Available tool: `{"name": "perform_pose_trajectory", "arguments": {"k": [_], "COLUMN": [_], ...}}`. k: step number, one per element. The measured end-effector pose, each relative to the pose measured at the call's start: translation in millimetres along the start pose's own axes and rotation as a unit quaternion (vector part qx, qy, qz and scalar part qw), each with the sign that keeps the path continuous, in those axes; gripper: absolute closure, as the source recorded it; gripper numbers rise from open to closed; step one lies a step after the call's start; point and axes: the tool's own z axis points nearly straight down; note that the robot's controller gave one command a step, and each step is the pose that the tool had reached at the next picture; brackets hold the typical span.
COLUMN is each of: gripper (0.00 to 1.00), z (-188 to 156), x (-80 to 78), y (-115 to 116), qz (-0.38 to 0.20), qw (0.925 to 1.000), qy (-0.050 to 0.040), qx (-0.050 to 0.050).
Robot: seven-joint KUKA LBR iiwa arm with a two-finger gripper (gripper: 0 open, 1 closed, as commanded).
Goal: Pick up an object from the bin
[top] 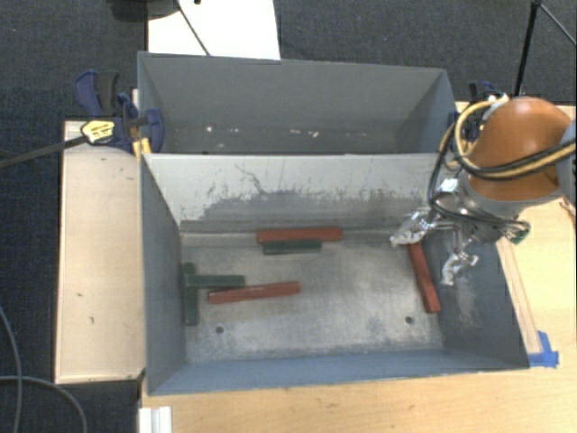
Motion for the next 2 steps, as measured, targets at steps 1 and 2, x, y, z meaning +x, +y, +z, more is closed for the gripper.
{"name": "perform_pose_trajectory", "arguments": {"k": [1, 2], "gripper": [0.0, 1.0], "z": [24.9, 32.2], "x": [-5.5, -1.0], "y": [5.5, -1.5], "qz": [-0.108, -0.241], "qw": [0.9941, 0.9705], "qy": [-0.0033, -0.0014], "qx": [-0.006, 0.0]}}
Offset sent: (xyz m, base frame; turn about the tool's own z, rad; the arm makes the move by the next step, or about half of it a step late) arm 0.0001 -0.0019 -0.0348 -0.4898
